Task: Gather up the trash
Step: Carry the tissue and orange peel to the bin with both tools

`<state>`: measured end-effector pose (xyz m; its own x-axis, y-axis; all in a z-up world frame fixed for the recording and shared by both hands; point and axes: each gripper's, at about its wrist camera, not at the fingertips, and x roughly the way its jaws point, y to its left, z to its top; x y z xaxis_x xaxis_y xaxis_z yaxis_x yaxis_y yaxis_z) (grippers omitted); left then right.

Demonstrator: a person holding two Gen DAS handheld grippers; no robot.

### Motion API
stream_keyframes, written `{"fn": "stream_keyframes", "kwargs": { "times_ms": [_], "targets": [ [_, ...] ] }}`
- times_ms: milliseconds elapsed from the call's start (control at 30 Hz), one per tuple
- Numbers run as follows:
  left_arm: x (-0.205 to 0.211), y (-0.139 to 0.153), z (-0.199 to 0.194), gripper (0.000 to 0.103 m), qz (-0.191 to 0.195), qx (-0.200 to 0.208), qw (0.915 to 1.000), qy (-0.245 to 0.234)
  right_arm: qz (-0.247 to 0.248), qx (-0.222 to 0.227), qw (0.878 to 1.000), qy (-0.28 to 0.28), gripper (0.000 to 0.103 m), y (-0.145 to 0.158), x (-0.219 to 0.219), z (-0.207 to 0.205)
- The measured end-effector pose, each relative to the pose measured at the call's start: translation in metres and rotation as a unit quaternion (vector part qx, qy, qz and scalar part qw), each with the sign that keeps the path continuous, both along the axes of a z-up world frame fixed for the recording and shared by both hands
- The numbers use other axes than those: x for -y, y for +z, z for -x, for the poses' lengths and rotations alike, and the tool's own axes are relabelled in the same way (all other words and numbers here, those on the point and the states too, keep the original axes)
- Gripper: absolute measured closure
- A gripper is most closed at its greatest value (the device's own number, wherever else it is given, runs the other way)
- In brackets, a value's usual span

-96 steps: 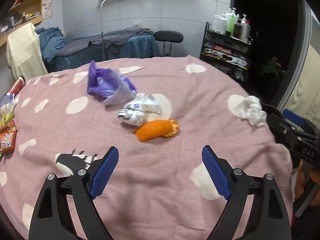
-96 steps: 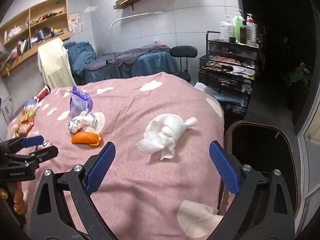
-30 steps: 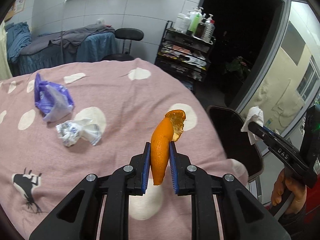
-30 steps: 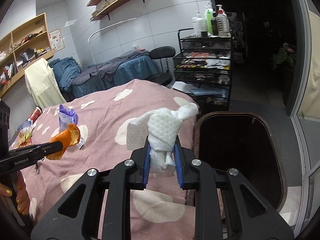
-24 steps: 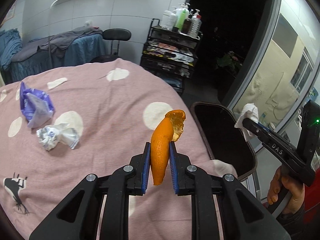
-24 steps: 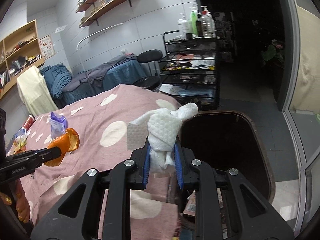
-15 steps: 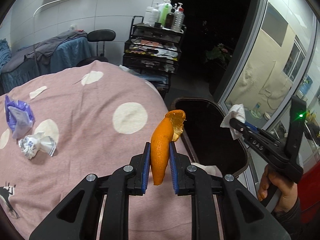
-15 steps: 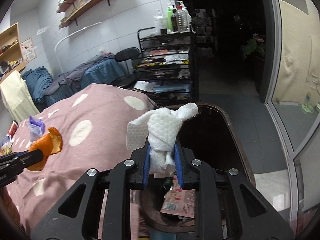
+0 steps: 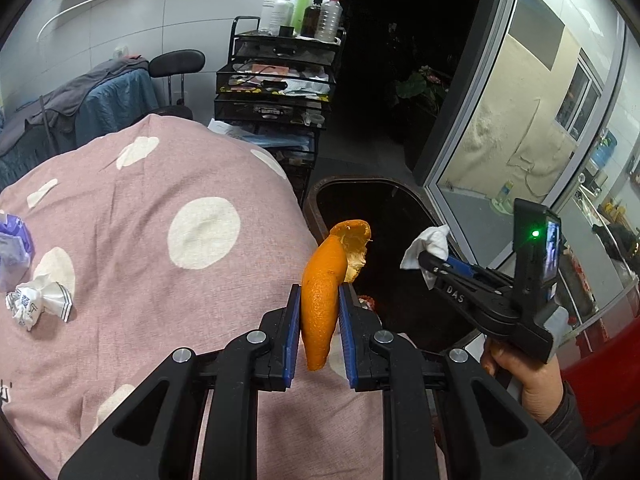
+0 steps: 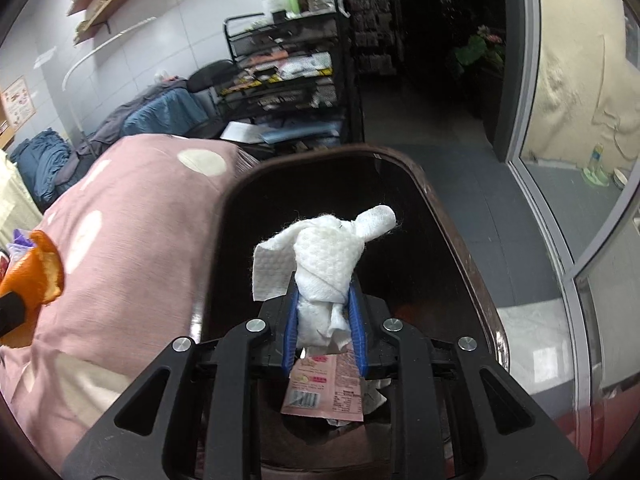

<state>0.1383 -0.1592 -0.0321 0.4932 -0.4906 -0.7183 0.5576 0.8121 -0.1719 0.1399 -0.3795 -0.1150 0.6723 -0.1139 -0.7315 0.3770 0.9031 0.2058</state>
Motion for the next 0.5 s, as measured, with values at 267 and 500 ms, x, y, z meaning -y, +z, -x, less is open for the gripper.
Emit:
{"fn": "stream_keyframes", "kwargs": {
  "times_ms": [267, 500],
  "targets": [
    [0.02, -0.007, -0.002, 0.085, -0.016, -0.008, 0.9997, -0.015, -0.012, 0.001, 0.999, -0.03, 0.031, -0.014, 0.009, 0.008],
    [0.046, -0.012, -0.007, 0.085, -0.027, -0.013, 0.9991, -0.029, 0.004, 0.025, 0.997, -0.066, 0.022, -0.002, 0.017, 0.016]
  ]
}}
